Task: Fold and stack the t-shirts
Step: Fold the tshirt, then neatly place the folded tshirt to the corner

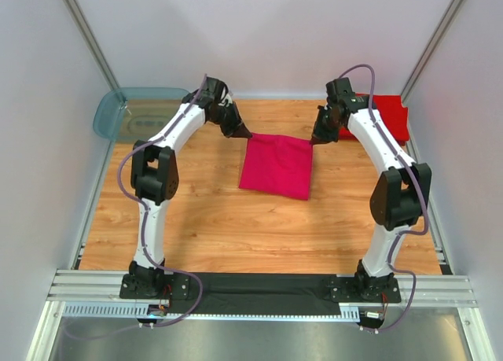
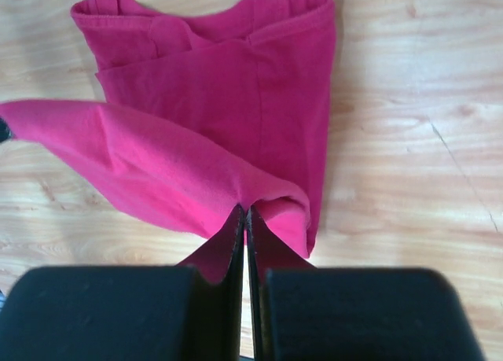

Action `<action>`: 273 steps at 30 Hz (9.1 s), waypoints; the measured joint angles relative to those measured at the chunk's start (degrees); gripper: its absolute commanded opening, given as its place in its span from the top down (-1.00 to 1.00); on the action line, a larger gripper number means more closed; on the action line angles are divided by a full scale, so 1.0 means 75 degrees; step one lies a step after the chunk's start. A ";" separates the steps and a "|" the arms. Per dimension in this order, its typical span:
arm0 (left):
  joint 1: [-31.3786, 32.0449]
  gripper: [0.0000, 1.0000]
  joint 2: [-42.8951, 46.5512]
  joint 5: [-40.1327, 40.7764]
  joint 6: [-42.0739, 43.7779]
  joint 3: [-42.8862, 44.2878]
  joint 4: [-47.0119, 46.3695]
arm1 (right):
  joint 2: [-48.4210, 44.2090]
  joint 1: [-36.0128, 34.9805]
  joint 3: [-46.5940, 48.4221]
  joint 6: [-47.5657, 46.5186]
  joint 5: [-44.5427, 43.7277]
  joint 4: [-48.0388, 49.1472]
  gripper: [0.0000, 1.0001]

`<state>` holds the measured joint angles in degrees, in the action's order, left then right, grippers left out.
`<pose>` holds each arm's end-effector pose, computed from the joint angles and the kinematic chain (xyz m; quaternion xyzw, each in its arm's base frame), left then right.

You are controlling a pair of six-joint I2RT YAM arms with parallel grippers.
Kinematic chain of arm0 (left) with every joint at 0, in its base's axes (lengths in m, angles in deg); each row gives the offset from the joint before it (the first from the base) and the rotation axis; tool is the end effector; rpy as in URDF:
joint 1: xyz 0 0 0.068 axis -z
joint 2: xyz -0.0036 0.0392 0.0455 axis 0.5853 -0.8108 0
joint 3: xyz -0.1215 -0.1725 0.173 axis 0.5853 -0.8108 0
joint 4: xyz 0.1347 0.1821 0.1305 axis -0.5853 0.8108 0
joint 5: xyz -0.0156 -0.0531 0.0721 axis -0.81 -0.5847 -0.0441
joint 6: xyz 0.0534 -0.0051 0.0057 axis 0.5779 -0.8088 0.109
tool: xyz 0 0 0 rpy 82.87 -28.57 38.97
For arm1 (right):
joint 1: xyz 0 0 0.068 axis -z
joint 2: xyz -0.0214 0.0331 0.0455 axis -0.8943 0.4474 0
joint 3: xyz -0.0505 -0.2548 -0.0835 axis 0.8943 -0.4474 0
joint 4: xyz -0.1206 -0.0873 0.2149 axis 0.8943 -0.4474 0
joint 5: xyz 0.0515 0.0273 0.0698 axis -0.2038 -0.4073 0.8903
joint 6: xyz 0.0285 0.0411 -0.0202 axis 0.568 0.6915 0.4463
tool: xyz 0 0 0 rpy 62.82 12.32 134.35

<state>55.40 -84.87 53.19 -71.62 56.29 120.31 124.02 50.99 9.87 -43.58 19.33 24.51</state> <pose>0.4503 -0.1793 0.2519 -0.1321 0.9171 -0.3626 0.1000 0.3812 0.0891 0.3034 0.1053 0.9636 0.1423 0.2005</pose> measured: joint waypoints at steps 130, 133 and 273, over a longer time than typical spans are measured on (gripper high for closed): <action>-0.0047 0.34 0.0152 -0.0312 0.2579 -0.2873 -0.0909 | 0.4112 0.1708 0.1582 -0.1985 0.3981 0.2302 -0.06; 0.0160 0.34 0.0178 -0.0391 0.2521 -0.2655 -0.1000 | 0.4462 0.1818 0.1923 -0.2104 0.4232 0.2267 -0.06; 0.0685 0.39 0.0717 -0.0906 0.2090 -0.3293 -0.1437 | 0.2917 0.2495 0.4377 -0.6216 -0.2346 0.2005 0.99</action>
<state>60.53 -79.49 46.39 -55.95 31.59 109.53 145.90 69.70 42.70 -90.20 1.74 39.55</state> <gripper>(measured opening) 0.306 0.034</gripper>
